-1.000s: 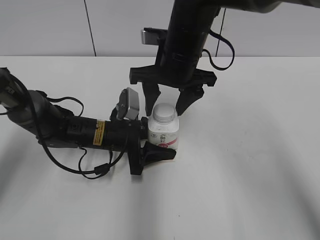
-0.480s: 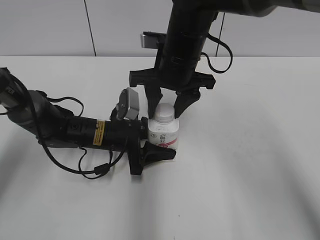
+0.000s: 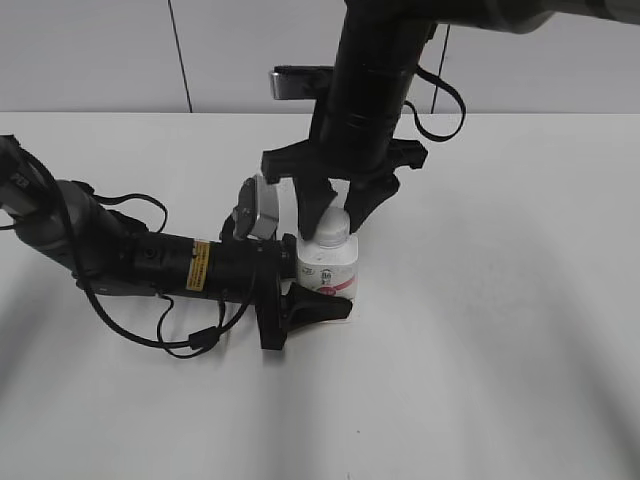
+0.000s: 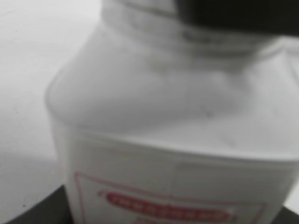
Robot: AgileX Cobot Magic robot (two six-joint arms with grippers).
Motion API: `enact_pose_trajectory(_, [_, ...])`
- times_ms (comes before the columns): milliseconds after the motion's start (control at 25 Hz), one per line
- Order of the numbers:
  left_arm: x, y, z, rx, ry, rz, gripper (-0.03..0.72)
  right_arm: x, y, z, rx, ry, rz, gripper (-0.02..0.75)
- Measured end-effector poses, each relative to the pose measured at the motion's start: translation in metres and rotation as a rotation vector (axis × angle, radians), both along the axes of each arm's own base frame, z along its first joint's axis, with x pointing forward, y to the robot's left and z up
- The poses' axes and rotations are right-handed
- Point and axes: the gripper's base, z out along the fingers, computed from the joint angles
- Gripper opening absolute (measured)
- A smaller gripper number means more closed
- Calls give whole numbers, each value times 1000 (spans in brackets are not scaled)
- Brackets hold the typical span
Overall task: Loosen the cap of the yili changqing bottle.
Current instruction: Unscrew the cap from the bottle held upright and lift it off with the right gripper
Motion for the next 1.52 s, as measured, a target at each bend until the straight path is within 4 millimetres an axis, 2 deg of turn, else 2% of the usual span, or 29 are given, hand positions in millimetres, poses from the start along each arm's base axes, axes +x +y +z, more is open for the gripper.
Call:
enact_pose_trajectory(440, [0, 0, 0, 1, -3, -4, 405, 0, 0, 0, 36, -187, 725, 398])
enact_pose_trajectory(720, [0, 0, 0, 2, -4, -5, 405, 0, 0, 0, 51, -260, 1010, 398])
enact_pose_trajectory(1160, [0, 0, 0, 0, -4, -6, 405, 0, 0, 0, 58, -339, 1319, 397])
enact_pose_trajectory(1520, [0, 0, 0, -1, -4, -6, 405, 0, 0, 0, 59, -345, 1338, 396])
